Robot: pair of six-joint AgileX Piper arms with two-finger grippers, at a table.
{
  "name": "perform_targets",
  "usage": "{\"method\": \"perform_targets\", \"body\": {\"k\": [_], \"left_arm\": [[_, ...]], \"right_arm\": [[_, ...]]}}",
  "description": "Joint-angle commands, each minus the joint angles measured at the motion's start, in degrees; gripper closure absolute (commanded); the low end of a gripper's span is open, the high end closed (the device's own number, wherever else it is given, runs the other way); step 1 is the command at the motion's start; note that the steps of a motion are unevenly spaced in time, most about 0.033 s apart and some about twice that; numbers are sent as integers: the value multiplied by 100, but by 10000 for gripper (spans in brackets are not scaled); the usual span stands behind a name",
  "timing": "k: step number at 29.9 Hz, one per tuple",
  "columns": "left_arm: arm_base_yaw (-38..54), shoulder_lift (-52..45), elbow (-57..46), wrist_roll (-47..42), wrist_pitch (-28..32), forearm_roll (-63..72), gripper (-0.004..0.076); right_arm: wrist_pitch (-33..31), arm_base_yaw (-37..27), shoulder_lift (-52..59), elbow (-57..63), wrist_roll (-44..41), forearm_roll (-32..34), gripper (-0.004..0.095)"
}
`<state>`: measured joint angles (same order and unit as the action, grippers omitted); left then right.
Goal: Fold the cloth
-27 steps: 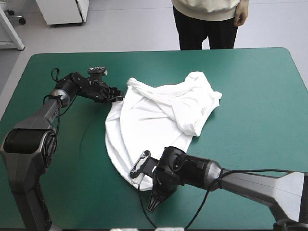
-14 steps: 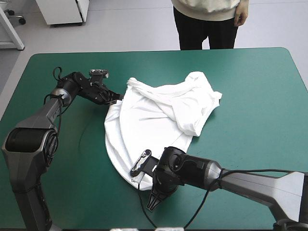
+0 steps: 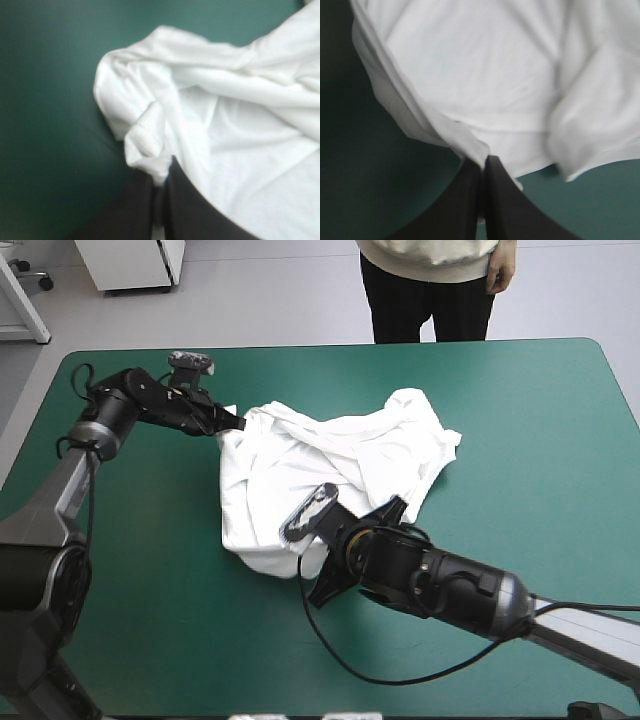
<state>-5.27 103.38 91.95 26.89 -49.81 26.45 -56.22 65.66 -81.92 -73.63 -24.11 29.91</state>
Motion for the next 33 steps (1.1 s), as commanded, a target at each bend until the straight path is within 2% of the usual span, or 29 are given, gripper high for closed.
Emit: {"method": "perform_targets", "body": {"k": [1, 5, 8, 16, 25, 33], "left_arm": [[-34, -1071, 163, -5, 80, 197, 733], [-34, -1992, 163, -5, 251, 197, 733], [-34, -2686, 163, -44, 582, 197, 733], [-34, -3993, 196, 8, 1640, 212, 733], [-34, -4242, 1546, 361, 1764, 212, 733], [-34, -4229, 2518, 604, 1822, 212, 733]], "right_arm": [[-124, -10, 659, -655, -323, 1411, 925], [-198, -10, 1186, -1398, -364, 2353, 925], [-238, -10, 1459, -1993, -95, 2616, 925], [-170, -10, 1588, -3668, 1109, 2661, 925], [248, -10, 1588, -5247, 2116, 2410, 925], [272, -10, 1445, -6043, 2873, 2364, 925]]}}
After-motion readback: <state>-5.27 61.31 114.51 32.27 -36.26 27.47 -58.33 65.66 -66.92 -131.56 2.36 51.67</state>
